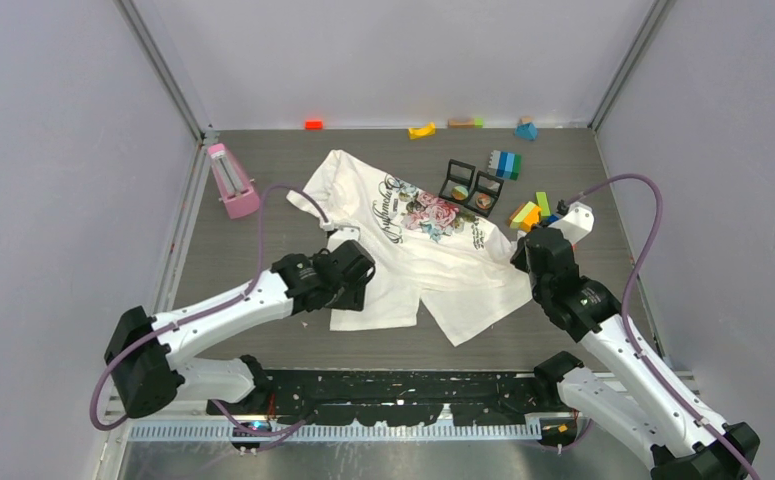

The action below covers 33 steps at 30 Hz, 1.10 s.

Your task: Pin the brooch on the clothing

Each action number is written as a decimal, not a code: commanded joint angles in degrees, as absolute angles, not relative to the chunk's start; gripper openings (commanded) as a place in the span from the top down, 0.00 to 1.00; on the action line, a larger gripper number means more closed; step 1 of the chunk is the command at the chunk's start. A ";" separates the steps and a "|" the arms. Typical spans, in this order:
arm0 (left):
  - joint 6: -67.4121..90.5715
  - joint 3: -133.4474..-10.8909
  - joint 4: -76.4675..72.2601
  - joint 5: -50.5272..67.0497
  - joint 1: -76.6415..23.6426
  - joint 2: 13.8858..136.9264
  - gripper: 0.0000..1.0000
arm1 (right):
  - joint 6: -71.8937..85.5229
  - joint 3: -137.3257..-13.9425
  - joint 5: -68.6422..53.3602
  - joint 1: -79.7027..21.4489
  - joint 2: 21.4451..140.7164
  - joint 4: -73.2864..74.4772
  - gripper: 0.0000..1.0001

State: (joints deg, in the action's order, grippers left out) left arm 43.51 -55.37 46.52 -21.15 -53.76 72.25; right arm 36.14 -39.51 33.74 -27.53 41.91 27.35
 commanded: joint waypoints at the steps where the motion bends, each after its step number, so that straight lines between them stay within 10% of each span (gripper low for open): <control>1: 44.00 -50.03 46.60 -20.81 -53.39 68.13 0.37 | 36.30 -39.73 34.92 -27.33 42.09 23.78 0.99; 33: 48.30 -38.21 32.96 -13.11 -46.45 75.84 0.47 | 36.39 -39.58 34.84 -27.31 41.32 24.99 0.99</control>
State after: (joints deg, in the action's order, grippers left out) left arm 46.52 -37.85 30.30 -12.47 -45.43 76.38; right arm 36.14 -39.42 33.34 -27.53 41.87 27.22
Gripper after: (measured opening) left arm 0.534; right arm 0.042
